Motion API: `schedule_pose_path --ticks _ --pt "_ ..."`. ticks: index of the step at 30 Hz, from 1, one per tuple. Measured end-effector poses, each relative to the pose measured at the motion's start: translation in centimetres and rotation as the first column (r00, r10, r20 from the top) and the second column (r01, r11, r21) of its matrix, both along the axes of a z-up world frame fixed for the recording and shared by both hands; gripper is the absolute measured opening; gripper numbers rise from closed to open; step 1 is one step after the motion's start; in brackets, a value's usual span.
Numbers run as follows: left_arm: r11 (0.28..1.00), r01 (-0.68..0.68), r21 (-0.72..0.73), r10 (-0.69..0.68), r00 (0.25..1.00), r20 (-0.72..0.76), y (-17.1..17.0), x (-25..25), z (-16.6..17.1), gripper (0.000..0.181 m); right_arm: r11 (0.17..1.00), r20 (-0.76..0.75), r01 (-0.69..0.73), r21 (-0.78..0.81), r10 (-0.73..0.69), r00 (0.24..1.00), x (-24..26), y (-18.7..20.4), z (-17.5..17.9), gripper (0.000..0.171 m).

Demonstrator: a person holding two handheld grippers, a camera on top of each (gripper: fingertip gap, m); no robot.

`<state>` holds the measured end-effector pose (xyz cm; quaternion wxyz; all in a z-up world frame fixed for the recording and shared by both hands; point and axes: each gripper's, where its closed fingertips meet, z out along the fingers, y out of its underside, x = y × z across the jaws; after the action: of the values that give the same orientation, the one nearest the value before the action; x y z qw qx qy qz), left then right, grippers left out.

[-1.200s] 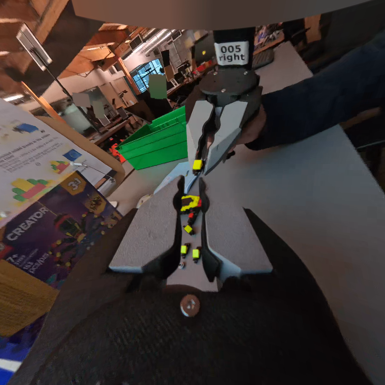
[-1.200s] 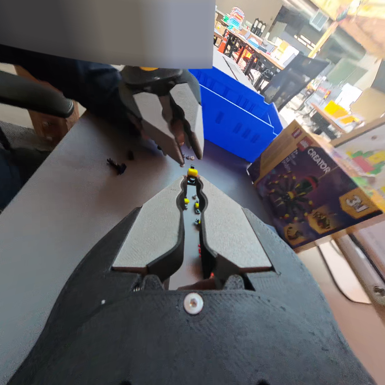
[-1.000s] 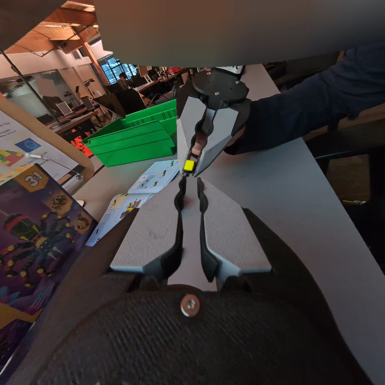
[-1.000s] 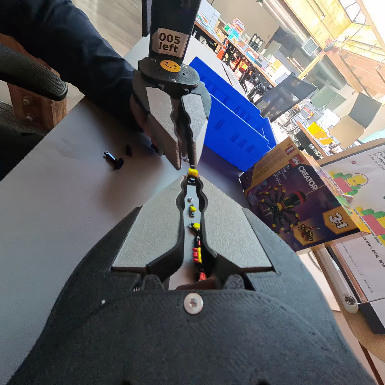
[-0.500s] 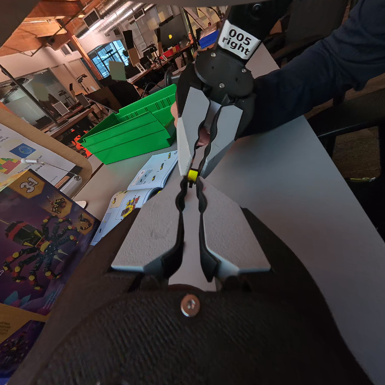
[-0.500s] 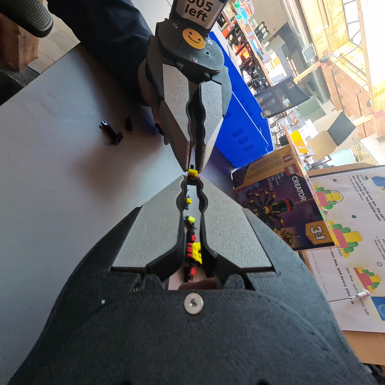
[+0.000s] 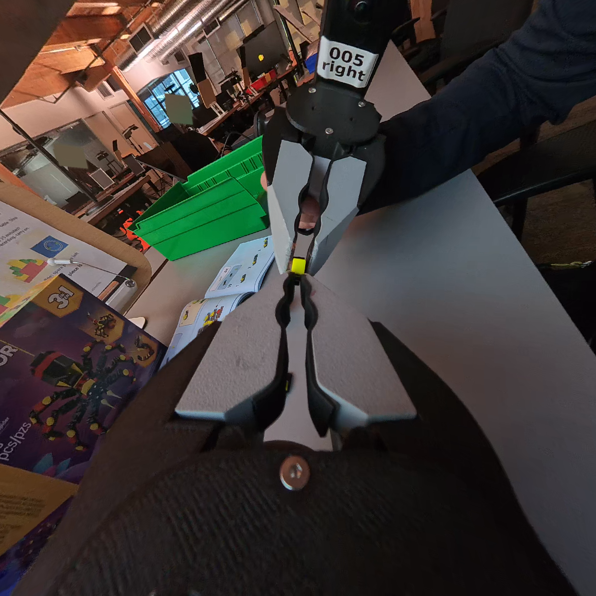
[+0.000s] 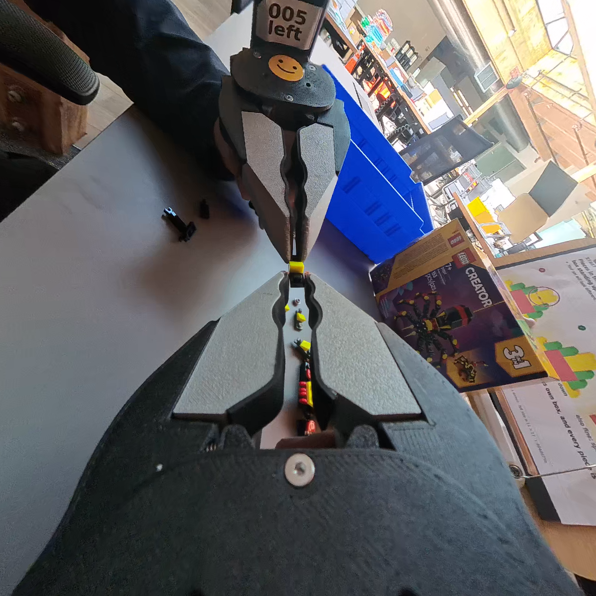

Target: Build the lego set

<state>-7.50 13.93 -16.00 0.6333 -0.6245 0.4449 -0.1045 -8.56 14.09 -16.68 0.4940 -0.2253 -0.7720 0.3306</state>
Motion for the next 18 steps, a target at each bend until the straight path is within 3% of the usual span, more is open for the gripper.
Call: schedule_pose_path --ticks 7,18 --pt "0.999 -0.002 0.032 0.004 0.998 -0.060 -0.1 0.2 -0.4 0.001 0.994 0.027 -0.040 -0.105 0.043 0.999 0.3 -0.3 0.3 0.011" --pt "0.998 0.050 0.023 -0.049 0.998 -0.044 -0.7 0.8 -0.2 0.001 0.982 0.049 -0.115 -0.150 0.124 0.991 0.9 -1.2 0.1 0.005"
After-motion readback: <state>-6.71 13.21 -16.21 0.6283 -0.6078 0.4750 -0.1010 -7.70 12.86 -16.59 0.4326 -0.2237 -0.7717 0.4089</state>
